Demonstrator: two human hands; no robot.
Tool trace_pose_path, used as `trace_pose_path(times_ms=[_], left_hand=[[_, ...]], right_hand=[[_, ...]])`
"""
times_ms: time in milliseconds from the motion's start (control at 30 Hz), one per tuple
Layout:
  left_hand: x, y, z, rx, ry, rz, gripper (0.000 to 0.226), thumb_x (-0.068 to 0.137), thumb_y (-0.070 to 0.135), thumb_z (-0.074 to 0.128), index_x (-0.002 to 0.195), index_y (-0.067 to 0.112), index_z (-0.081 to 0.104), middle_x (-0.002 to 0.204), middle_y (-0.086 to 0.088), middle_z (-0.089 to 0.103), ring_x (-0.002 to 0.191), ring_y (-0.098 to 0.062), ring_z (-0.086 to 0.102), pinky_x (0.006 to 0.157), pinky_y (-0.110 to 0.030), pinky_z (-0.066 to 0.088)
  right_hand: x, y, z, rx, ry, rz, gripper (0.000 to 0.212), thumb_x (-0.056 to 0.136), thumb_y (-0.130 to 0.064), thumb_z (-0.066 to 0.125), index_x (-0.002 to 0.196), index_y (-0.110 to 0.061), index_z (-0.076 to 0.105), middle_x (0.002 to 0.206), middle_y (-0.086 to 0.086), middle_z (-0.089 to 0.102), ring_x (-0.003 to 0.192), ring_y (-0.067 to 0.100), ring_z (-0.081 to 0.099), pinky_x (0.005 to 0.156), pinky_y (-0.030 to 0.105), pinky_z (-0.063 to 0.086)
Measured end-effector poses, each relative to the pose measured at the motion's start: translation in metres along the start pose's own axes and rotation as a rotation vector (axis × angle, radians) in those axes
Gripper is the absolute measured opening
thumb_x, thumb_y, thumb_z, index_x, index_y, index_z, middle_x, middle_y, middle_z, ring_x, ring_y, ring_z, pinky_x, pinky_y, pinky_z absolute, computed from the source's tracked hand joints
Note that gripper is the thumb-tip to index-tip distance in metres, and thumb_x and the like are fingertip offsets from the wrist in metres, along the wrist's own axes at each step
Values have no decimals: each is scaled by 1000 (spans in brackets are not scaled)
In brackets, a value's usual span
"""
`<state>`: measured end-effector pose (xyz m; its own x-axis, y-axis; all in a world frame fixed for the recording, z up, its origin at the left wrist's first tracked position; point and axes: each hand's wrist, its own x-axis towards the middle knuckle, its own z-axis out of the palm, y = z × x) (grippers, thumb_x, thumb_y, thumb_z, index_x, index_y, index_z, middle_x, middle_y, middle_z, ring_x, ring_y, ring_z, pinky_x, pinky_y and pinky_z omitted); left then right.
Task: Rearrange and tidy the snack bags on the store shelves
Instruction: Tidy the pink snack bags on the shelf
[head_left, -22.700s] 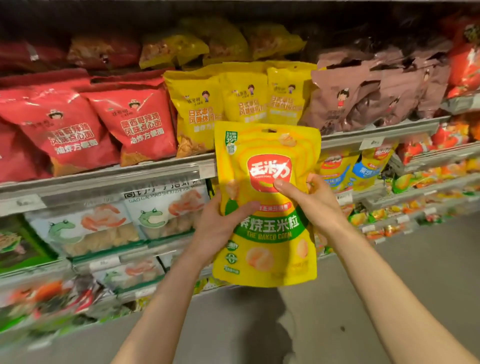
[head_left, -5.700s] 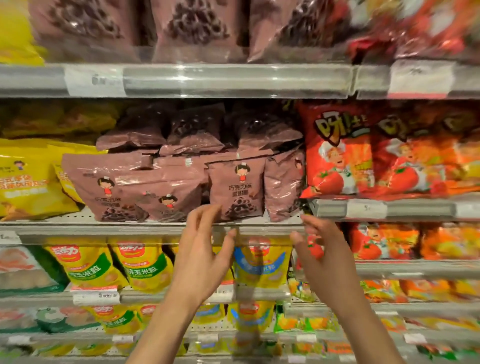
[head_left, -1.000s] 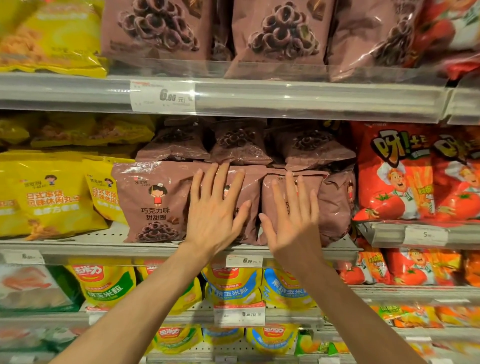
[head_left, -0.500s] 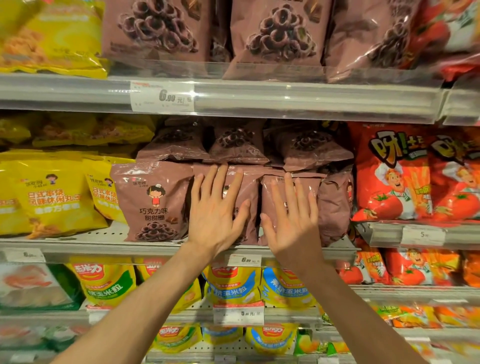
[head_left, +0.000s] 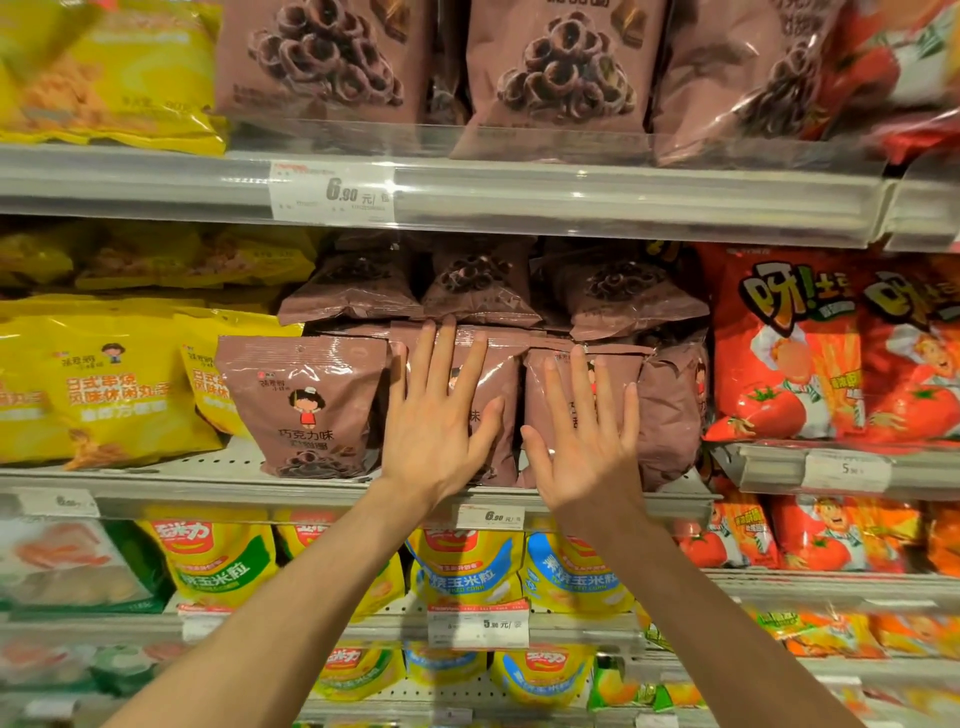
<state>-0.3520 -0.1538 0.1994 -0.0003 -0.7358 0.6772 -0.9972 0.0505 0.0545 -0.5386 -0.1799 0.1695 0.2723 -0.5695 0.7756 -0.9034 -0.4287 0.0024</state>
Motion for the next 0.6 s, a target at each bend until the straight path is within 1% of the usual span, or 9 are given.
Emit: trace_pose_path(times_ms=[133, 233, 333, 433, 500, 600], left_hand=[[-3, -2, -4, 13, -25, 14, 67, 103, 53, 30, 163, 26, 20, 172, -11, 10, 160, -30, 2, 128, -52, 8], [-3, -1, -13, -27, -13, 21, 64, 105, 51, 35, 162, 24, 24, 172, -14, 9, 160, -31, 1, 129, -50, 4], [-10, 4, -21, -71, 67, 74, 59, 105, 43, 45, 158, 20, 36, 171, -14, 16, 159, -31, 8, 129, -48, 4], [-23, 3, -20, -76, 108, 110, 54, 103, 37, 50, 154, 16, 45, 168, -15, 25, 157, -33, 21, 128, -51, 12], [-28, 0, -16, -45, 79, 109, 56, 104, 37, 47, 156, 17, 41, 169, -15, 24, 156, -33, 22, 127, -51, 14], [-27, -1, -7, -6, 9, 117, 61, 106, 39, 40, 162, 20, 26, 171, -14, 14, 159, -31, 12, 128, -51, 11]], right_hand=[[-1, -1, -4, 28, -22, 10, 68, 105, -50, 41, 163, -18, 27, 172, 15, 16, 159, 35, 14, 127, 61, 11], [-2, -2, -10, 71, -29, 15, 67, 106, -45, 42, 164, -15, 25, 172, 15, 12, 160, 34, 10, 128, 59, 9], [-7, -1, -17, 131, 20, 4, 65, 105, -32, 47, 162, -10, 28, 171, 18, 16, 160, 34, 13, 127, 58, 15], [-12, 3, -17, 177, 35, -19, 61, 105, -26, 47, 160, -5, 31, 169, 20, 22, 159, 35, 17, 125, 60, 21], [-13, 6, -14, 174, 27, -29, 60, 106, -27, 44, 159, -4, 33, 168, 19, 24, 158, 35, 20, 123, 61, 24], [-12, 7, -10, 152, 7, -30, 60, 106, -30, 41, 160, -4, 32, 169, 19, 22, 158, 35, 19, 124, 60, 23]])
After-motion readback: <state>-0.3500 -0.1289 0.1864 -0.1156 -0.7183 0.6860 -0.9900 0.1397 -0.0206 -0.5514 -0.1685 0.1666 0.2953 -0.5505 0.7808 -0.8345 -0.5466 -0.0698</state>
